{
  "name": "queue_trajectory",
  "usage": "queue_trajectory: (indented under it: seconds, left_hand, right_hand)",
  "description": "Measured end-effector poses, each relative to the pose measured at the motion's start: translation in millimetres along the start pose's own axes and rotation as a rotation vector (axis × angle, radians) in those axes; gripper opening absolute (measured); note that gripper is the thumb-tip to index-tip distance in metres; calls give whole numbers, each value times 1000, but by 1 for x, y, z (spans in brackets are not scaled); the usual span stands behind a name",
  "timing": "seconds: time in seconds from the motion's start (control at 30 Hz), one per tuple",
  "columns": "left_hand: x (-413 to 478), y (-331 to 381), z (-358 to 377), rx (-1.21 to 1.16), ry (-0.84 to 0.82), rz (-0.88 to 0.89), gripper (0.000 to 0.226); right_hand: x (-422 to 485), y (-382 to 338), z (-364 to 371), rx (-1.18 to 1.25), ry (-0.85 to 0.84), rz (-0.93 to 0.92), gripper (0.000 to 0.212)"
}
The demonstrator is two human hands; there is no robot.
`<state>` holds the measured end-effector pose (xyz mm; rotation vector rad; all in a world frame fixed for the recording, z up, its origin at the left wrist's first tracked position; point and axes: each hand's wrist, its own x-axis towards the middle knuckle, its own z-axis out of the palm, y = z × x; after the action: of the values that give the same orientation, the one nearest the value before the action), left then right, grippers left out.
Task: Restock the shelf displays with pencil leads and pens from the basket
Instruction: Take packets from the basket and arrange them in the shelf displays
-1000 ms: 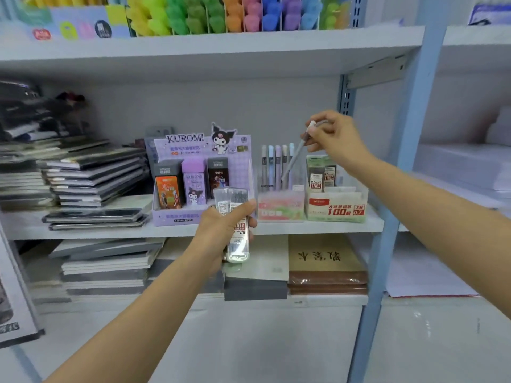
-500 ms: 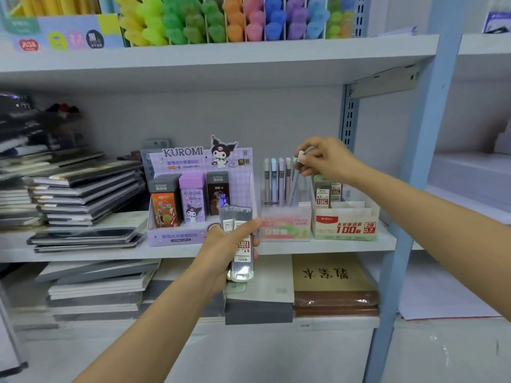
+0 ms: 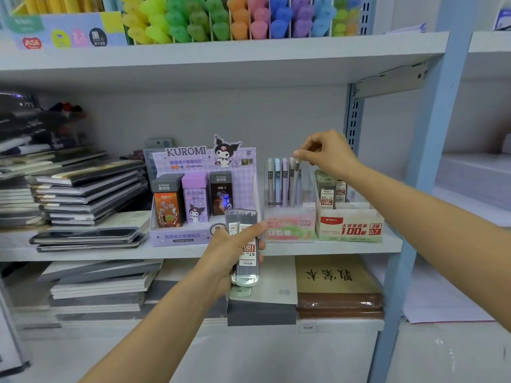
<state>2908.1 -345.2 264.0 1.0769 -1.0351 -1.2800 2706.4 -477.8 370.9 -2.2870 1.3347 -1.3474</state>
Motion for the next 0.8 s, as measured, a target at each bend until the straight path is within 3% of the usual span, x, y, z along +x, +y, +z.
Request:
queue_trajectory:
  seconds: [0.27, 0.4, 0.53, 0.6, 0.67, 0.8]
  left_hand:
    - [2, -1, 2, 11, -5, -7, 32]
    - [1, -1, 4, 22, -24, -9, 26]
    - [-1, 0, 6, 42, -38, 10, 17]
    - [-3, 1, 10, 56, -53, 28, 15]
    - [-6, 0, 16, 79, -68, 45, 15]
    - [-13, -4, 34, 106, -124, 82, 11]
  right_hand:
    - [2, 4, 13, -113, -16, 40, 25]
    - [2, 8, 16, -132, -14, 67, 23]
    - [-12, -3, 4, 37, 79, 23, 26]
    - [-32, -16, 0, 209, -35, -4, 23]
    - [-58, -30, 4, 317, -266, 18, 31]
    - [-92, -43, 13, 280, -572, 51, 38]
